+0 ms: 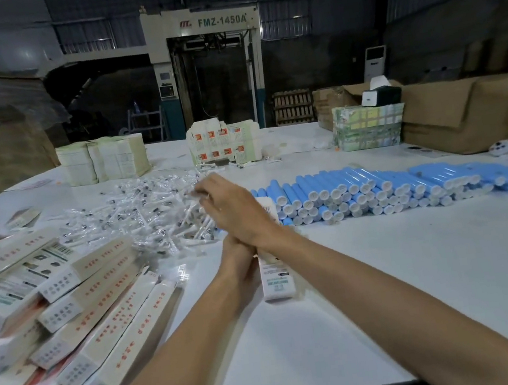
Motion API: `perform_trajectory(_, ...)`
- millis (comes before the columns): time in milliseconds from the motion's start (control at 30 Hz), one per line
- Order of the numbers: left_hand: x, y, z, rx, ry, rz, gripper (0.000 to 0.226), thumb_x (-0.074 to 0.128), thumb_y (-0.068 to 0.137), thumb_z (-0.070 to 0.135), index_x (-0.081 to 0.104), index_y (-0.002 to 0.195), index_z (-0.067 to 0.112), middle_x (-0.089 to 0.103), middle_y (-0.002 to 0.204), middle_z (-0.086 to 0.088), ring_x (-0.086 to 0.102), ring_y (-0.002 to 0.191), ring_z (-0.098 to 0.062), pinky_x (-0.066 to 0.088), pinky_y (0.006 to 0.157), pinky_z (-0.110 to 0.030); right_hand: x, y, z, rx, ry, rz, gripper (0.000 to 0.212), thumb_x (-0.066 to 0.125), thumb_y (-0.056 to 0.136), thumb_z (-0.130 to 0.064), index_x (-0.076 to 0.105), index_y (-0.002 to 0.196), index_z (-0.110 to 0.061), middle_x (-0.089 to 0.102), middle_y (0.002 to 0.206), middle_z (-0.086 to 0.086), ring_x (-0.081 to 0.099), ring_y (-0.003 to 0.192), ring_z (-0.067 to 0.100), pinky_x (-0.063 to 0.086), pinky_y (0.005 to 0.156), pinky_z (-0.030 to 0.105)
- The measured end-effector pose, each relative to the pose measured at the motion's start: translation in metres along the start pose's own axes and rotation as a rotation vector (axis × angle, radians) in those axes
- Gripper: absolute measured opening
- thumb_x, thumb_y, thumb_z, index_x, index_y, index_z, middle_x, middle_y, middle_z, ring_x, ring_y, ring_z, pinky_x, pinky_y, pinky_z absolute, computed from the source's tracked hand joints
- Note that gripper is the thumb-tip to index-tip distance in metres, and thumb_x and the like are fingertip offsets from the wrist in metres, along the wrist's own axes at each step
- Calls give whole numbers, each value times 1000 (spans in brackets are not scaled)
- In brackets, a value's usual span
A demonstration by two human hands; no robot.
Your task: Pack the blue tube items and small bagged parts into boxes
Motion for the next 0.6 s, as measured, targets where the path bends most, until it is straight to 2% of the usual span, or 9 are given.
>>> perform_trajectory(33,4,-3,7,24,-5,-18,35,61,110,14,61,143,2,62,141,-35,65,123,-51,51,110,-64,-23,-6,12,91,89,104,12,58,106,-14,64,116,-11,65,109,-1,61,87,12,50,73,21)
perform_trajectory(100,10,-12,22,71,-46,-51,35,77,101,22,71,133,8,71,128,-31,72,108,-42,57,101,-55,-68,-22,36,243,237,296,11,58,107,-16,60,117,-16,66,102,-5,64,85,7,54,73,20)
perform_trajectory(167,17,-16,27,59,-71,-96,46,89,88,28,75,130,14,78,119,-23,76,106,-40,61,95,-49,-106,-40,59,361,377,435,23,61,105,-15,52,125,-20,68,97,-3,70,82,10,59,73,23)
perform_trajectory(267,25,-23,34,52,-61,-131,56,89,82,30,71,133,17,80,117,-17,79,102,-34,66,88,-44,-150,-61,87,483,506,571,37,66,101,-12,48,131,-23,71,92,4,74,77,18,62,77,29)
perform_trajectory(367,29,-25,37,59,-34,-138,50,88,84,30,72,131,21,81,115,-15,81,96,-30,67,82,-42,-161,-64,94,513,578,523,33,71,96,-10,57,124,-17,74,90,8,76,77,23,64,80,38)
perform_trajectory(467,30,-26,38,77,11,-140,46,86,91,29,70,134,22,81,115,-14,80,99,-31,66,82,-42,-151,-57,87,487,634,423,30,73,94,-7,59,120,-12,75,86,7,77,79,28,64,76,37)
perform_trajectory(600,32,-27,41,101,29,-164,43,86,92,31,73,132,23,81,116,-16,80,102,-33,64,77,-38,-131,-51,83,547,638,287,30,73,92,-2,57,118,-7,75,89,13,75,76,32,63,74,39)
Point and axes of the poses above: each hand's wrist, its own y-axis towards the middle knuckle, its own x-axis out of the palm, z = x × y, the point moved 8 cm from there along y, towards the middle knuckle
